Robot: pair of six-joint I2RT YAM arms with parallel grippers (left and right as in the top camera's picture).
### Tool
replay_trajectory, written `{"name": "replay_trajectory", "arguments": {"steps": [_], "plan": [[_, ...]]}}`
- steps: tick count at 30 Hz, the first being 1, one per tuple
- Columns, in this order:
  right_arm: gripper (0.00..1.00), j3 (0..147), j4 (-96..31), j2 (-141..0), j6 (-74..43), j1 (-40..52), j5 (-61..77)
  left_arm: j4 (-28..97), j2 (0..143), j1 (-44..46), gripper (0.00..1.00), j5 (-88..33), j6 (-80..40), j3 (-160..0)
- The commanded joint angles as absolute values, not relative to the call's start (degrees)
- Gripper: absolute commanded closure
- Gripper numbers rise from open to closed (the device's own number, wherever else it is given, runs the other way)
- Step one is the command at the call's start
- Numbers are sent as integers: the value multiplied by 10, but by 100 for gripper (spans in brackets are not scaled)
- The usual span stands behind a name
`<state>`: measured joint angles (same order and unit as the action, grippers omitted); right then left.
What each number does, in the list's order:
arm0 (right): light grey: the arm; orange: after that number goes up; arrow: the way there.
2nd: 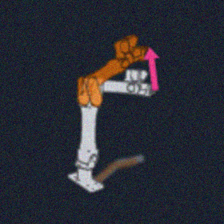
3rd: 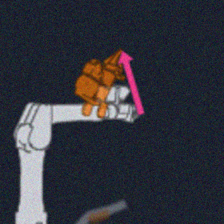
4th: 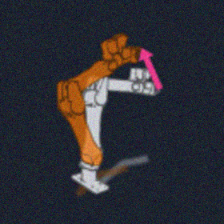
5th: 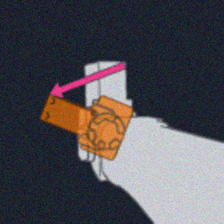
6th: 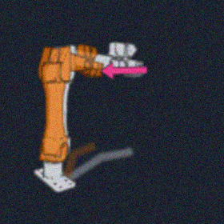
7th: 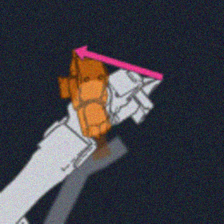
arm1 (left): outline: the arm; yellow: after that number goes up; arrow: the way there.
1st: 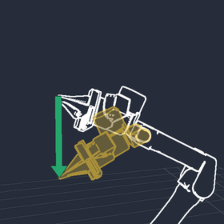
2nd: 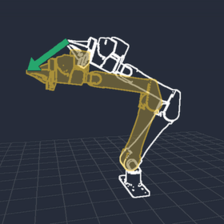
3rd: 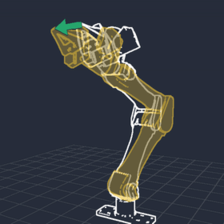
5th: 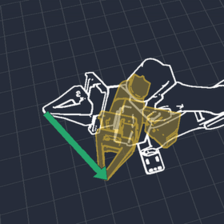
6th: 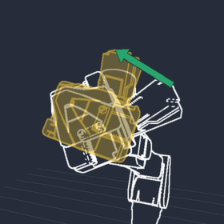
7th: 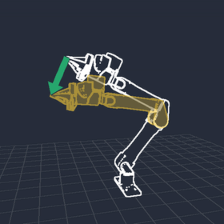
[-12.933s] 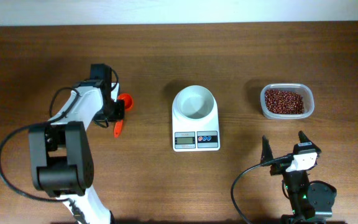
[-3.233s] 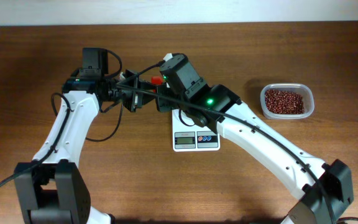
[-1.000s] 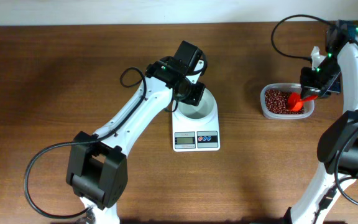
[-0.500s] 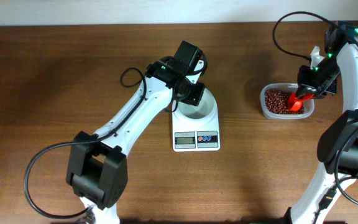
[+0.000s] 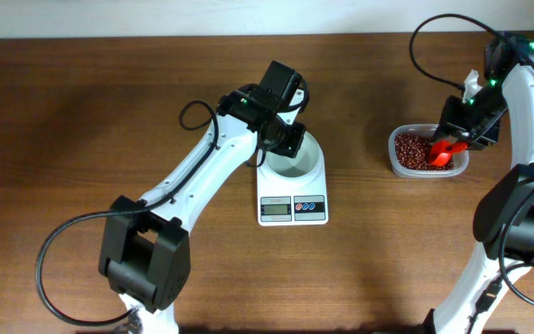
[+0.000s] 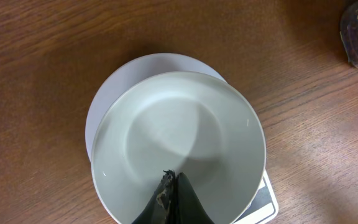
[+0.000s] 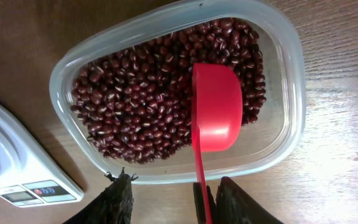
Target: Scoop item into bowl and weigh 50g on scale
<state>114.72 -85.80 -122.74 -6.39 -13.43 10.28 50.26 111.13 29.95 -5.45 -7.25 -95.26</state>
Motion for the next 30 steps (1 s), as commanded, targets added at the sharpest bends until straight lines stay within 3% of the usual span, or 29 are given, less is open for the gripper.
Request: {"name": "replay_trajectory", "arguments": {"steps": [1, 7, 12, 14, 15, 20, 24, 27, 30], "plan": [[67, 1144, -844, -1230, -91, -132, 110, 500, 1118, 303, 98, -47, -63, -956], [96, 1144, -833, -1230, -100, -108, 43, 500, 1118, 303, 99, -47, -63, -956], [96, 1144, -809, -1230, -99, -109, 23, 500, 1118, 303, 98, -47, -63, -956], [77, 1147, -807, -1229, -78, -110, 1, 500, 1118, 303, 98, -46, -63, -956], [77, 1165, -823, -1227, -73, -116, 1, 500, 1118, 303, 98, -46, -63, -956], [57, 1290, -928, -1160, -74, -183, 3, 500, 1118, 303, 98, -46, -63, -956], [57, 1278, -973, -1136, -17, -301, 164, 500, 1118, 302, 95, -46, -63, -956], [57, 1216, -958, -1136, -17, -344, 168, 500, 1118, 302, 86, -34, -63, -956], [56, 1143, -889, -1136, -19, -363, 170, 500, 1118, 302, 84, -17, -63, -956]]}}
